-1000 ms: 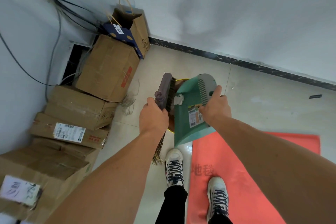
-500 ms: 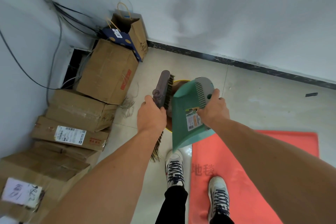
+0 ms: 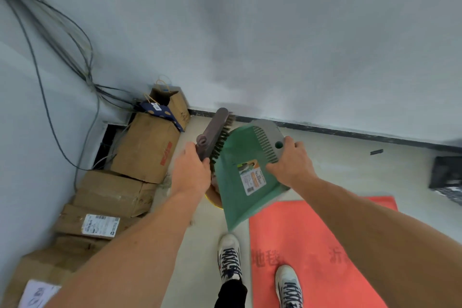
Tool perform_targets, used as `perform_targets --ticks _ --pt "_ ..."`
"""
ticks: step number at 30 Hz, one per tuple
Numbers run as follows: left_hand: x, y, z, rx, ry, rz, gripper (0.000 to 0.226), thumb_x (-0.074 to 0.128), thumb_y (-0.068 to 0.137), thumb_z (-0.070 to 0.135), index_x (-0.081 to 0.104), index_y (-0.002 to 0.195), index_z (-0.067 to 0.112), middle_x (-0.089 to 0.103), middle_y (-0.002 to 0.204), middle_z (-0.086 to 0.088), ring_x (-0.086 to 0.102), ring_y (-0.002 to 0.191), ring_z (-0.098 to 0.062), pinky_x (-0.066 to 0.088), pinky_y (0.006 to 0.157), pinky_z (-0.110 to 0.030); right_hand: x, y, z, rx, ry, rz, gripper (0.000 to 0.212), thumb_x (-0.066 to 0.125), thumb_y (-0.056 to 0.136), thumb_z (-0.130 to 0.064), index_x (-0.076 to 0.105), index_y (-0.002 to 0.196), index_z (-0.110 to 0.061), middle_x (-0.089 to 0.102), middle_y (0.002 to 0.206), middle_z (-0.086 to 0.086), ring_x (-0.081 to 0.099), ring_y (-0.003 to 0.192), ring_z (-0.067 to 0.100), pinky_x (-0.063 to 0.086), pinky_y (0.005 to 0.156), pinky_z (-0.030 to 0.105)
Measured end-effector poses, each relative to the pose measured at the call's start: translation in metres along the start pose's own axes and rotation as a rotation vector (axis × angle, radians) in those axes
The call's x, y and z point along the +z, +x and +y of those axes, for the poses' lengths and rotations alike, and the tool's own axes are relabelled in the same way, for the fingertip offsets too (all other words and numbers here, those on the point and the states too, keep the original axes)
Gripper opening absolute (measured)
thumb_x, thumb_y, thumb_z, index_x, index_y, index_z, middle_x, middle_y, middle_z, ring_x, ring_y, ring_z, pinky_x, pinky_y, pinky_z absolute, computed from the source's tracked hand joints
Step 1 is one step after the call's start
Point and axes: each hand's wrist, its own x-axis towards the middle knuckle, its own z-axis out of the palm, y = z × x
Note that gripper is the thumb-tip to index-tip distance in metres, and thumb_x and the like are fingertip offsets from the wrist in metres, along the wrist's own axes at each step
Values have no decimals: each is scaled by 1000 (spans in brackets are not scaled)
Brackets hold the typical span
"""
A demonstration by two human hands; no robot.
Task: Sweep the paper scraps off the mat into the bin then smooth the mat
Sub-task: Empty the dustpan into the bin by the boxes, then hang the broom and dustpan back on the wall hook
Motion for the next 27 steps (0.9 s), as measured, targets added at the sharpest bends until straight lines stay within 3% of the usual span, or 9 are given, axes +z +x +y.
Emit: perform_targets --ticks 5,11,18,22,27 --pt "-71 -16 60 188 3 63 28 61 90 26 48 111 14 62 107 -11 59 99 -34 51 83 -45 -89 -35 -13 -80 -67 95 63 70 83 -30 36 133 -12 41 118 6 48 87 21 44 59 31" --pt "-164 -36 126 381 23 135 28 60 91 29 51 113 14 54 103 -3 49 88 -18 42 80 -34 -191 -79 -28 -166 -85 190 66 69 81 -33 35 136 -20 39 110 2 52 87 24 50 66 36" --pt "-275 -49 200 636 35 201 32 62 90 30 52 116 16 54 106 2 53 88 -14 37 76 -25 -300 -128 -58 -324 -93 302 70 69 79 -35 34 139 -23 31 110 1 52 89 25 53 63 31" --pt "-328 -58 232 744 10 238 33 64 89 27 52 117 15 57 110 -1 54 91 -17 38 79 -27 -350 -155 -76 -412 -105 400 70 70 77 -33 37 138 -21 36 109 -2 49 95 21 48 58 23" --pt "-384 -71 262 849 -39 290 29 64 89 23 52 114 15 58 107 -4 56 90 -20 41 79 -29 -399 -188 -101 -488 -131 524 70 71 76 -33 40 139 -21 42 110 -3 50 97 18 48 76 28"
